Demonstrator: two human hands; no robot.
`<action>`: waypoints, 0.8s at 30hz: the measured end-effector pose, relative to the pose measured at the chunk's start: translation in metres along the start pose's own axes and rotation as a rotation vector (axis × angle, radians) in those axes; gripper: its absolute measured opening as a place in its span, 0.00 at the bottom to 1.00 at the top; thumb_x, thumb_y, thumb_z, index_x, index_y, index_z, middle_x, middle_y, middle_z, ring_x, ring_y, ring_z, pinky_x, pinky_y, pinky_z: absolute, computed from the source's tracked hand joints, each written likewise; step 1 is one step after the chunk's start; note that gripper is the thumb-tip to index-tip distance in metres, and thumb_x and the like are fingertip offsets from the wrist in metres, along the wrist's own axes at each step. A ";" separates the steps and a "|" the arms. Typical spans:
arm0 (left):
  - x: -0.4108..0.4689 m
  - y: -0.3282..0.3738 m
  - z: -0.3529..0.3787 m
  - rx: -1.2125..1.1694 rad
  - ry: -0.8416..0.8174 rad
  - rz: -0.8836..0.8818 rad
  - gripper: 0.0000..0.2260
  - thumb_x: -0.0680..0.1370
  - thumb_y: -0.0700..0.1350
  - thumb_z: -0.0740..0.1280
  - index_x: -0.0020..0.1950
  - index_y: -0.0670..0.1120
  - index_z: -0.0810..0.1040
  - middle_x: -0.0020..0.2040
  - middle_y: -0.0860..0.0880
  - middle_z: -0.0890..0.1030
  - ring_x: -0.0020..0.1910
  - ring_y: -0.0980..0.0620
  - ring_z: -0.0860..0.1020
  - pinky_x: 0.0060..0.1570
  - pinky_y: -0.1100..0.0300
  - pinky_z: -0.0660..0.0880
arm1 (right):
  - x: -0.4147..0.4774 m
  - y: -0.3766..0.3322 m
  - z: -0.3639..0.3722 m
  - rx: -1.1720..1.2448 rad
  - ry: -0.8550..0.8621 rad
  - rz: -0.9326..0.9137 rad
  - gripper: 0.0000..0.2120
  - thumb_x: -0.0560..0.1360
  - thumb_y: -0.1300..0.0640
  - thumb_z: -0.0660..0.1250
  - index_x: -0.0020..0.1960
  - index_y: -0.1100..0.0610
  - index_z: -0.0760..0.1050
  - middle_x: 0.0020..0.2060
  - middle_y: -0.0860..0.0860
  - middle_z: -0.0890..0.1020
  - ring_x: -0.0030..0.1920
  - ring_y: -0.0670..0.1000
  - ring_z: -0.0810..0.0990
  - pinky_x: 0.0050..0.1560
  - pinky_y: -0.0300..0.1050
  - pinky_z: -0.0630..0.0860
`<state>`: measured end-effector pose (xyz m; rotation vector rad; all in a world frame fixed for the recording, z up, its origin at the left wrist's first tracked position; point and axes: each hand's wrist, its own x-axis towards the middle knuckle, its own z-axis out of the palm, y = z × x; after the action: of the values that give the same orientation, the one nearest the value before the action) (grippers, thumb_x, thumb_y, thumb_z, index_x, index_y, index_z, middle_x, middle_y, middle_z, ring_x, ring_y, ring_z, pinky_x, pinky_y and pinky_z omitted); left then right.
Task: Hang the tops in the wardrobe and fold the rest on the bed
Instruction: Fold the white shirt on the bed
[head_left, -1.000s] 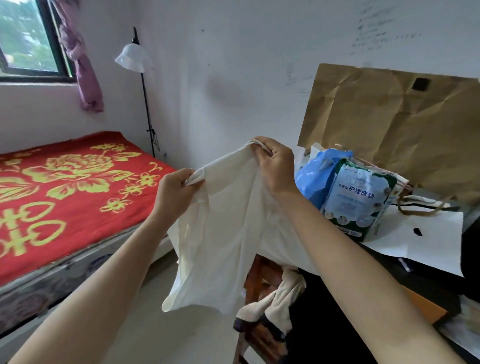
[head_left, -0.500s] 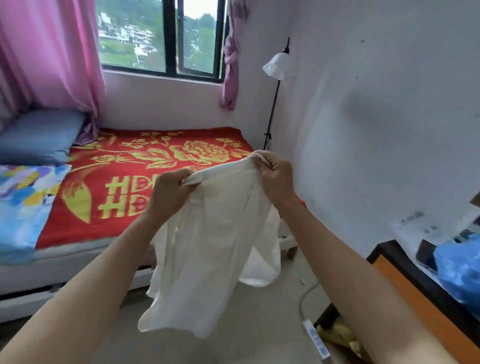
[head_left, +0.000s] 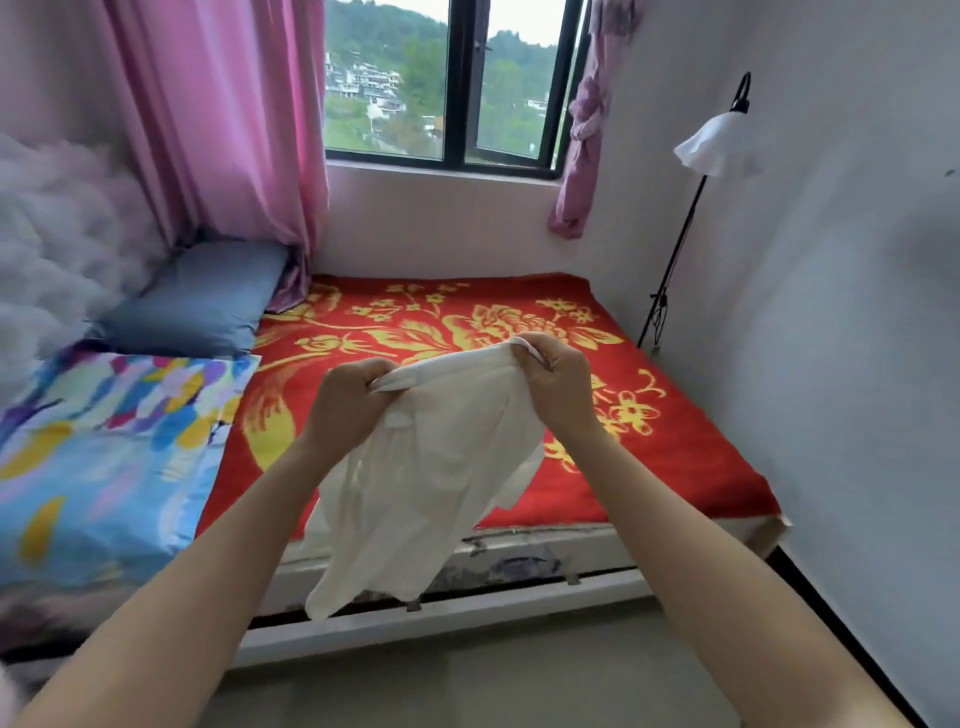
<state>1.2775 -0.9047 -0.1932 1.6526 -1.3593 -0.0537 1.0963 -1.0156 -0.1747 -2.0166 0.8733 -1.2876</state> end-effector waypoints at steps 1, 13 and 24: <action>0.006 -0.010 0.002 -0.004 -0.007 -0.002 0.24 0.64 0.58 0.59 0.43 0.41 0.84 0.36 0.52 0.80 0.35 0.54 0.75 0.34 0.73 0.66 | 0.006 0.006 0.007 -0.005 -0.012 0.007 0.08 0.76 0.65 0.64 0.49 0.63 0.81 0.39 0.48 0.80 0.38 0.42 0.75 0.39 0.24 0.66; 0.145 -0.097 0.057 0.146 -0.018 -0.047 0.16 0.67 0.50 0.65 0.41 0.38 0.83 0.31 0.53 0.76 0.29 0.61 0.71 0.32 0.69 0.64 | 0.159 0.119 0.088 0.009 -0.117 0.038 0.08 0.77 0.62 0.63 0.48 0.62 0.81 0.37 0.48 0.79 0.38 0.44 0.75 0.37 0.25 0.67; 0.284 -0.154 0.141 0.337 0.065 -0.128 0.24 0.68 0.62 0.63 0.44 0.42 0.84 0.40 0.45 0.84 0.39 0.45 0.80 0.37 0.57 0.69 | 0.300 0.242 0.145 -0.169 -0.352 0.226 0.15 0.78 0.53 0.62 0.60 0.60 0.76 0.56 0.56 0.79 0.56 0.54 0.76 0.49 0.42 0.69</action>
<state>1.4182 -1.2258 -0.2295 2.0032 -1.2620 0.1621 1.2741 -1.3790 -0.2492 -2.1145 1.0279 -0.7272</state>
